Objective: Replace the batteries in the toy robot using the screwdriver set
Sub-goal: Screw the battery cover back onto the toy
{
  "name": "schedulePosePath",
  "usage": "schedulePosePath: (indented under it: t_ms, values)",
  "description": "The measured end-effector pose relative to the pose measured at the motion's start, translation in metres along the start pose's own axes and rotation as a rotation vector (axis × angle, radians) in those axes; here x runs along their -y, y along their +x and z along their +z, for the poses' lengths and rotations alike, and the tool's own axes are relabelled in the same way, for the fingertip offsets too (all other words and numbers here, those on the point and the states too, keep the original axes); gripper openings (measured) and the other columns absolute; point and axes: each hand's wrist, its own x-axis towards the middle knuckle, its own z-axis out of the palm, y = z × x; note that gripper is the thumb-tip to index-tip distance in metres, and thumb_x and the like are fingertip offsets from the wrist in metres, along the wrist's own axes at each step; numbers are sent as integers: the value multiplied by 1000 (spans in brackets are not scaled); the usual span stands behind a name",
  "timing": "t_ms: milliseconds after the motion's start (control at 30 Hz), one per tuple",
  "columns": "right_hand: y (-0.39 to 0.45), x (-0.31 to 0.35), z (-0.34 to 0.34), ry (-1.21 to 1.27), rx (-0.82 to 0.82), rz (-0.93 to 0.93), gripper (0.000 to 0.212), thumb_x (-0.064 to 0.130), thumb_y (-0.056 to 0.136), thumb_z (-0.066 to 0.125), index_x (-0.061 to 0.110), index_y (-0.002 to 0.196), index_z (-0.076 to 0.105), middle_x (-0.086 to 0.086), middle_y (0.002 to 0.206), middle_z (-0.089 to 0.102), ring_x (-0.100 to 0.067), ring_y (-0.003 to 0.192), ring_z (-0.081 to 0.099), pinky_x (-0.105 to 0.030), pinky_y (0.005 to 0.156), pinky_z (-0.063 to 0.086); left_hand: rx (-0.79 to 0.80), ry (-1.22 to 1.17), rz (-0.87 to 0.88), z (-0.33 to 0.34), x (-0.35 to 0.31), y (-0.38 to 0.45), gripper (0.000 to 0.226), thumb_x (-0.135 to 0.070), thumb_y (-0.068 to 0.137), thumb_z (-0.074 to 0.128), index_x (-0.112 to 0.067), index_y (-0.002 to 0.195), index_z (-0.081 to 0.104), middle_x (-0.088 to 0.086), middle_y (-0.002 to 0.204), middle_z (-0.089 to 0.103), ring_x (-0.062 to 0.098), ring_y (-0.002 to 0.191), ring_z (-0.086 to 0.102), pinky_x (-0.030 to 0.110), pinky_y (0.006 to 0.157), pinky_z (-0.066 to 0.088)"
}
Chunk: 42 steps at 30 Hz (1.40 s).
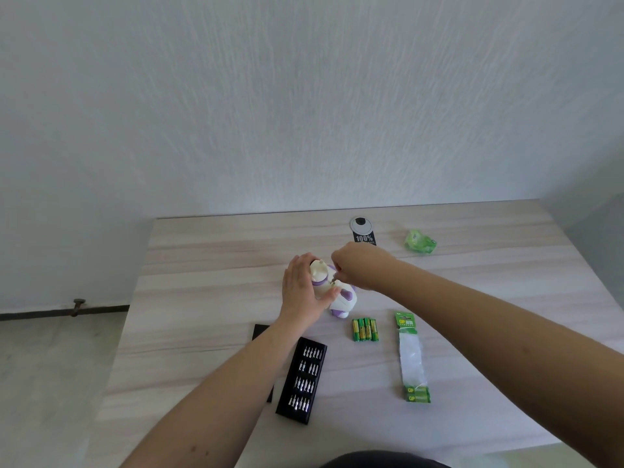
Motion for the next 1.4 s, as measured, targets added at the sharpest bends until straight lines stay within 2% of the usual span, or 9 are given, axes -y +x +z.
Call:
schedulePosePath:
  t_ms: [133, 300, 533, 733, 833, 933, 1033, 1267, 1400]
  values:
    - [1, 7, 4, -104, -23, 88, 47, 38, 103, 33, 11, 68, 49, 0, 65, 44, -22, 70, 53, -29, 61, 40, 1, -2, -1, 2, 1, 0, 57, -49, 63, 71, -18, 107, 54, -4, 109, 55, 28, 110, 53, 48, 92, 44]
    - [-1, 7, 5, 118, 8, 23, 24, 25, 91, 56, 8, 108, 53, -8, 97, 61, -26, 85, 59, -34, 69, 48, 9, 7, -14, 3, 5, 0, 60, -47, 62, 74, -15, 108, 54, 2, 111, 56, 33, 112, 53, 50, 93, 44]
    - [6, 14, 4, -78, -19, 85, 26, 25, 97, 45, 8, 85, 61, -2, 75, 56, -23, 71, 55, -26, 54, 36, -4, -14, -3, 2, 1, -1, 58, -49, 63, 70, -18, 109, 52, -1, 112, 55, 32, 113, 52, 48, 94, 44]
    - [6, 10, 9, 78, 44, 39, 25, 16, 84, 64, 9, 105, 52, -8, 94, 63, -25, 80, 58, -31, 61, 42, 15, 9, -11, 4, 6, -2, 68, -53, 63, 69, -12, 115, 53, 5, 117, 56, 35, 117, 51, 53, 96, 42]
    - [9, 9, 12, 8, 19, 37, 26, 6, 77, 68, 14, 87, 46, -6, 88, 60, -24, 70, 53, -31, 58, 42, 16, 6, -21, 3, 4, -2, 67, -54, 65, 68, -13, 115, 52, 4, 117, 55, 34, 118, 50, 52, 97, 41]
    - [12, 14, 12, -123, -8, 74, 12, 16, 81, 64, 15, 75, 54, 1, 67, 52, -17, 55, 49, -26, 48, 37, 17, 13, -10, 3, 4, -2, 68, -55, 65, 66, -13, 116, 51, 3, 117, 55, 33, 120, 49, 50, 99, 40]
    - [14, 18, 12, -158, 28, 125, 23, 25, 88, 58, 15, 68, 63, 3, 60, 51, -14, 51, 46, -23, 45, 30, 22, 19, -14, 3, 5, -2, 69, -54, 64, 68, -13, 117, 51, 2, 116, 55, 31, 120, 49, 49, 99, 40]
    - [5, 10, 6, -69, -5, -45, 17, 11, 90, 58, 7, 105, 50, -7, 90, 58, -27, 81, 59, -31, 61, 38, -2, 11, 12, 3, 6, -2, 64, -55, 67, 69, -14, 113, 52, 2, 116, 55, 32, 118, 50, 49, 98, 41]
    - [13, 18, 8, -157, 19, 44, 7, 10, 83, 60, 10, 76, 59, 0, 68, 55, -17, 55, 50, -25, 46, 33, 6, 5, 18, 3, 5, -3, 67, -53, 67, 69, -14, 117, 51, 2, 119, 54, 31, 120, 48, 49, 100, 40]
